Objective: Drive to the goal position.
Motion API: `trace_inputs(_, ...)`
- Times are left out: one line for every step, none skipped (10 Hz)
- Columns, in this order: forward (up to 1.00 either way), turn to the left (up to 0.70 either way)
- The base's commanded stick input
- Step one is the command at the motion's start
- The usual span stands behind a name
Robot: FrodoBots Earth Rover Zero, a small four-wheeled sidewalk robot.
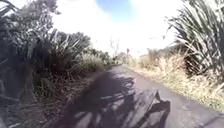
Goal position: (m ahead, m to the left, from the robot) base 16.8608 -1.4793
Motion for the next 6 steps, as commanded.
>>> trace_inputs(0.00, 0.00)
trace_inputs(0.00, 0.00)
trace_inputs(0.00, 0.00)
trace_inputs(0.00, 0.00)
trace_inputs(0.00, 0.00)
trace_inputs(0.00, 0.00)
